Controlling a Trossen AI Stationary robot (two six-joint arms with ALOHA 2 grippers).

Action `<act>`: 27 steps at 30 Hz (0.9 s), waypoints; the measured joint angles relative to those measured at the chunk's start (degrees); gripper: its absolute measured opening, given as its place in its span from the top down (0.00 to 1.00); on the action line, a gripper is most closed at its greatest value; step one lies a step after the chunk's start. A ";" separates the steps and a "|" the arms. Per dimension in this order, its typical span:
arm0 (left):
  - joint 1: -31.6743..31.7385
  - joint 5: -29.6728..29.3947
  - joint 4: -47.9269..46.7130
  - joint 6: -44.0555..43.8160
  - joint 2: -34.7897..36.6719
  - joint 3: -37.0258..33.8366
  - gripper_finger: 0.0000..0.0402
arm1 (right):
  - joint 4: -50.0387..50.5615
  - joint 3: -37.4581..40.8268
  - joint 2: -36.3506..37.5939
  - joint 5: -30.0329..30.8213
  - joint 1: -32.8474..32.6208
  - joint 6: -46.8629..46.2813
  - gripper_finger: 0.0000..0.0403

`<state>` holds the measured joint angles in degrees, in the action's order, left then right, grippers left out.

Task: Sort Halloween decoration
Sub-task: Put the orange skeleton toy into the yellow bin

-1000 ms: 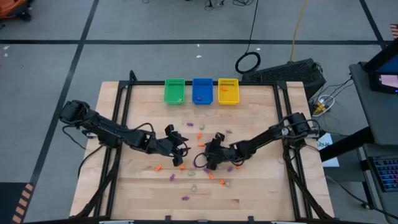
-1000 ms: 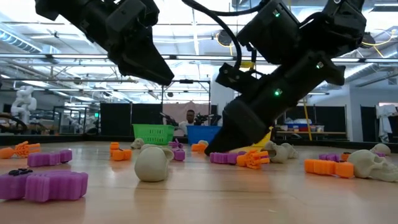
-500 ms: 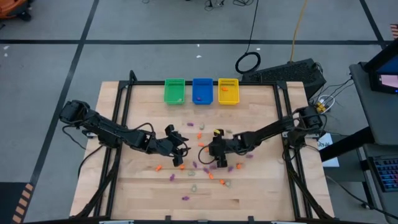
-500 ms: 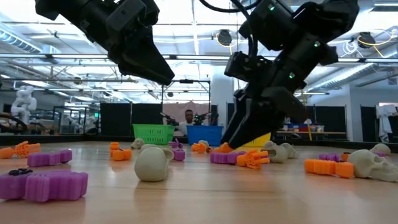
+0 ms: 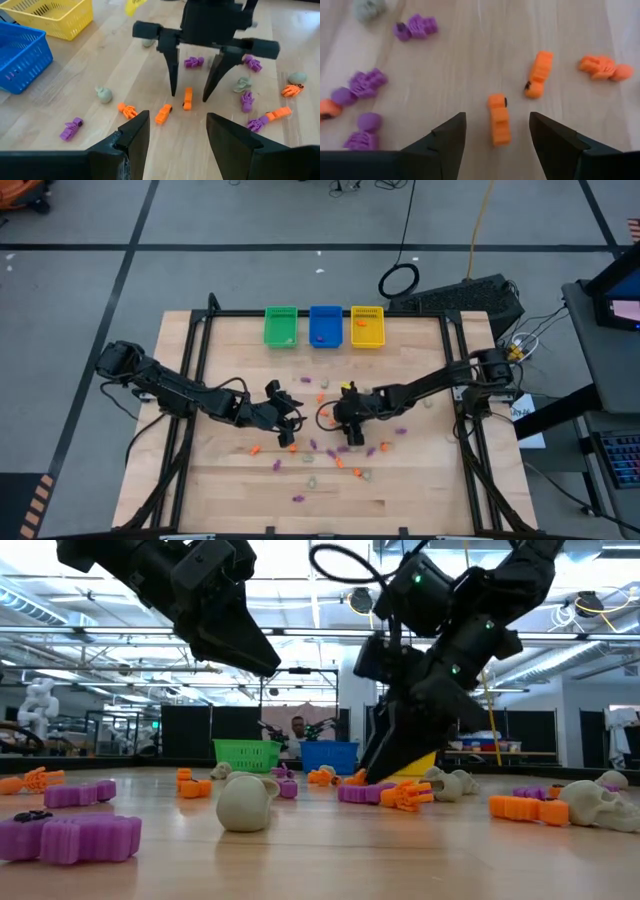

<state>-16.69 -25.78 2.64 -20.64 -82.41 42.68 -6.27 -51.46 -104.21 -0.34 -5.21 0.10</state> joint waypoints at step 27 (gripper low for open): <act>0.00 -0.04 0.56 0.02 0.00 0.00 0.52 | -1.15 0.00 -0.93 0.15 -0.02 -1.04 0.80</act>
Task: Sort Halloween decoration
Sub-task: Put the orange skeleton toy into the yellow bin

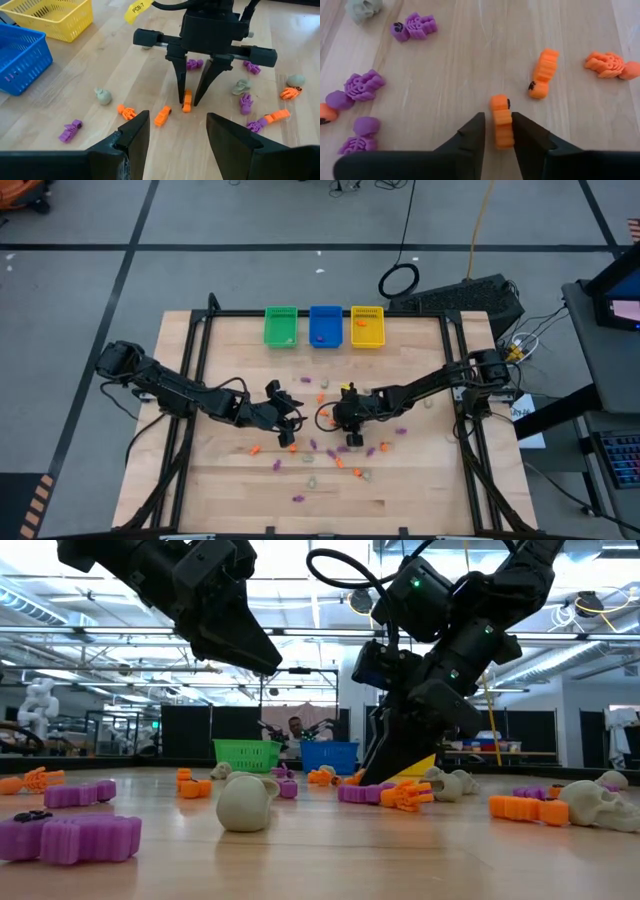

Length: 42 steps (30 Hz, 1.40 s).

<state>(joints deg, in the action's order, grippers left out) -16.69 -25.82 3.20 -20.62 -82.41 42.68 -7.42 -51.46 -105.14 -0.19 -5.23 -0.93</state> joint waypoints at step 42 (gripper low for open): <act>-0.02 -0.02 0.92 -0.07 0.02 -0.02 0.52 | 21.23 -0.02 28.95 0.03 -1.11 5.86 0.91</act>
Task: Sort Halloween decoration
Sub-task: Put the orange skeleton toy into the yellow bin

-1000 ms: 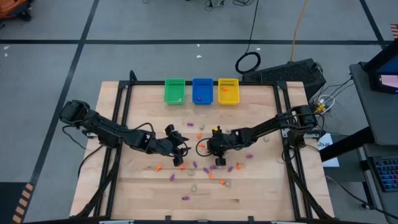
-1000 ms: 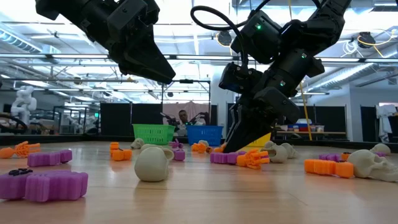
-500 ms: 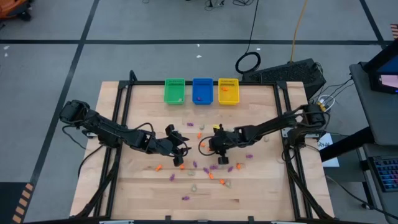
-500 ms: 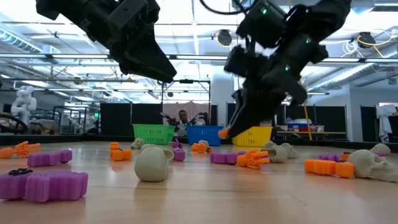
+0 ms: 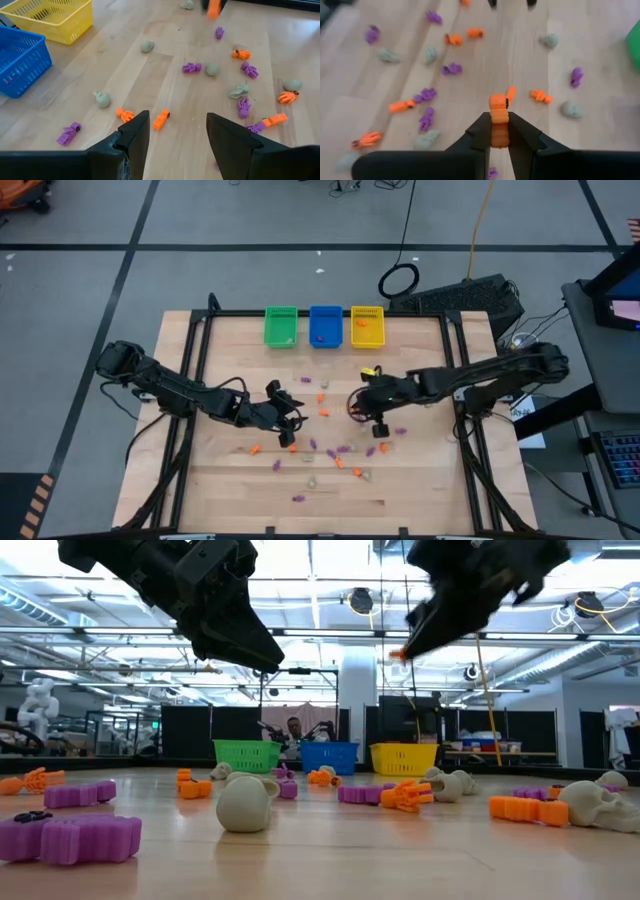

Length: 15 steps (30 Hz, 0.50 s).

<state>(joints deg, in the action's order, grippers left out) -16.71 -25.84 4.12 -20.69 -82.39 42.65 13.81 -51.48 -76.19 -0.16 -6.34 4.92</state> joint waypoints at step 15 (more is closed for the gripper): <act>0.01 0.00 1.77 0.03 0.00 0.00 0.52 | -2.52 6.03 9.44 4.92 -6.20 3.30 0.90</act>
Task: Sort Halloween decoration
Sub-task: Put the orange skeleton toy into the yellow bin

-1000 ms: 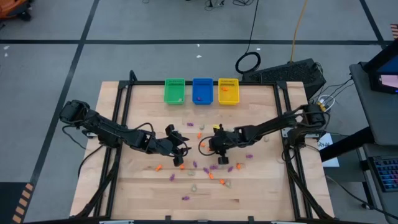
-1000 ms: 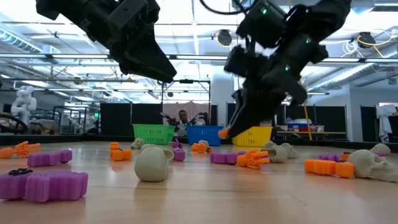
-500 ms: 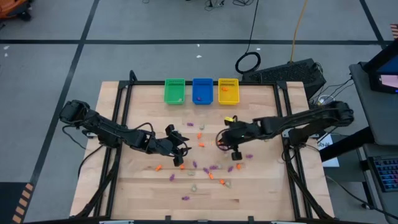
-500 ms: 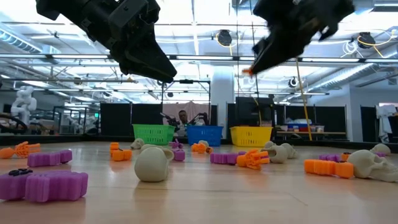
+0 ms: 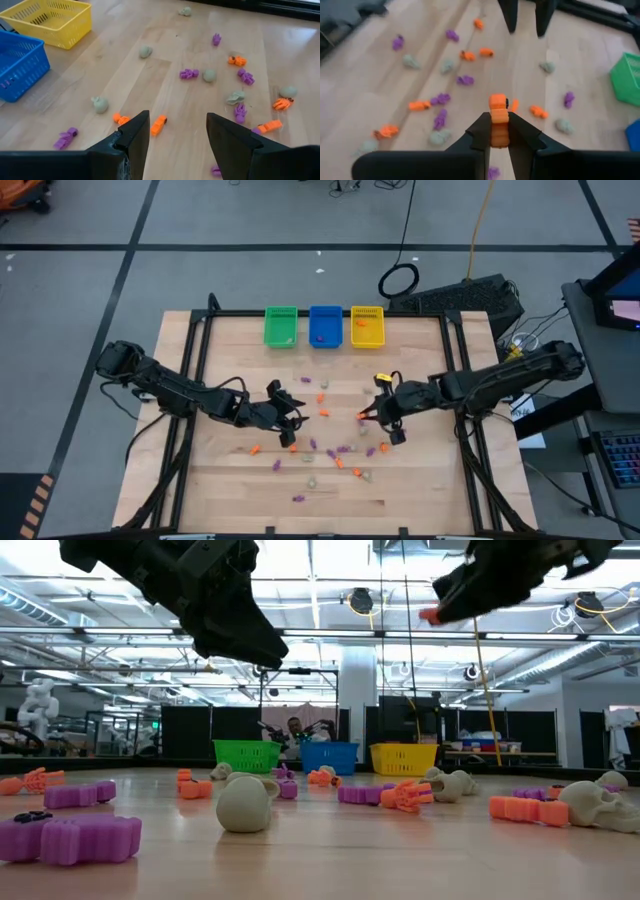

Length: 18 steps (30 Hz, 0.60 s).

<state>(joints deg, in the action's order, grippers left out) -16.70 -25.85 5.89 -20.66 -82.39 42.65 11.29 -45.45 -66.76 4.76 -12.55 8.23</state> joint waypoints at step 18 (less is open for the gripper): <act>0.06 0.00 0.33 0.04 0.00 0.00 0.52 | -3.20 0.07 -2.21 1.20 -0.32 11.92 0.90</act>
<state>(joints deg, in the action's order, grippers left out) -16.64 -25.85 6.22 -20.62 -82.39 42.65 8.09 -45.39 -68.97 5.96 -12.86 20.15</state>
